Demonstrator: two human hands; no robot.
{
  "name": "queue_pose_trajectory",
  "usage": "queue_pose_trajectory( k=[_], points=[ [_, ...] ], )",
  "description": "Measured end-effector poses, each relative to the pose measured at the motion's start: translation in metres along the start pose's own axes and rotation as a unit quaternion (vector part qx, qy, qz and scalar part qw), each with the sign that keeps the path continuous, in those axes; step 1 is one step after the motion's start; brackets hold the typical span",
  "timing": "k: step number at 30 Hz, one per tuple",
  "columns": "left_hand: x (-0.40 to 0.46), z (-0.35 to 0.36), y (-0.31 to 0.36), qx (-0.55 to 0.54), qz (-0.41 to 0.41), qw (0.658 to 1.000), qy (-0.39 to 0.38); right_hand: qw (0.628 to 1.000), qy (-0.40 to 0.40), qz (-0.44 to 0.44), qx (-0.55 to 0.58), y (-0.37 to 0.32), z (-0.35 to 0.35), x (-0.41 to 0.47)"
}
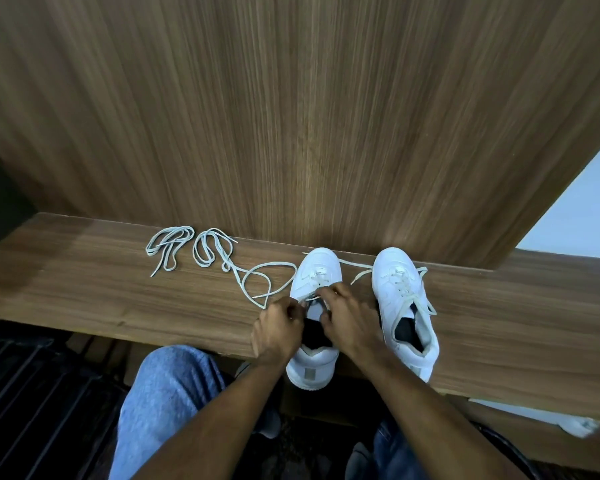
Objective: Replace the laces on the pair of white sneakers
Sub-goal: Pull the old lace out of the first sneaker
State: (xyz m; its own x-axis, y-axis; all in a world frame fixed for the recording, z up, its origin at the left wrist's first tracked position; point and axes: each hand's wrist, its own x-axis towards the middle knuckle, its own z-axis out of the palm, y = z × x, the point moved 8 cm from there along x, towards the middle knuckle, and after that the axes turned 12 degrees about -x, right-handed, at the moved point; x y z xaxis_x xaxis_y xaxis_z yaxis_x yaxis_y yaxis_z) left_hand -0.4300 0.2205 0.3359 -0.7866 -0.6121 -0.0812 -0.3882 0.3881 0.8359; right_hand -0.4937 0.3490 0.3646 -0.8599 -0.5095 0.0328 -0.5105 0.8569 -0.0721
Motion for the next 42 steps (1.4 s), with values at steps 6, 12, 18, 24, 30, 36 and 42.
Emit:
queue_pose_trajectory(
  k=[6, 12, 18, 24, 30, 36, 42],
  points=[
    [-0.003, 0.001, 0.001, 0.040, 0.010, 0.999, 0.009, 0.999, 0.025, 0.033, 0.026, -0.008, -0.005, 0.018],
    [-0.005, -0.001, 0.003, 0.034, 0.015, 0.999, 0.019, 0.894, 0.038, 0.255, 0.366, 0.045, 0.017, 0.015],
    [-0.006, 0.001, 0.003, 0.028, 0.013, 0.999, 0.018, 0.998, 0.058, -0.021, 0.028, -0.007, -0.007, 0.022],
    [-0.007, -0.001, 0.003, 0.023, 0.005, 1.000, 0.010, 0.958, 0.041, 0.052, 0.281, 0.002, -0.007, 0.031],
    [-0.009, -0.002, 0.001, 0.011, -0.004, 1.000, 0.017, 0.878, 0.185, 0.219, 0.384, 0.063, -0.051, 0.014],
    [-0.010, -0.003, 0.004, 0.007, -0.003, 1.000, 0.023, 0.993, 0.105, -0.021, 0.051, 0.008, -0.023, 0.018],
    [-0.011, -0.004, 0.004, 0.016, 0.000, 1.000, 0.019, 0.993, 0.100, -0.068, 0.008, -0.017, -0.007, 0.023]
  ],
)
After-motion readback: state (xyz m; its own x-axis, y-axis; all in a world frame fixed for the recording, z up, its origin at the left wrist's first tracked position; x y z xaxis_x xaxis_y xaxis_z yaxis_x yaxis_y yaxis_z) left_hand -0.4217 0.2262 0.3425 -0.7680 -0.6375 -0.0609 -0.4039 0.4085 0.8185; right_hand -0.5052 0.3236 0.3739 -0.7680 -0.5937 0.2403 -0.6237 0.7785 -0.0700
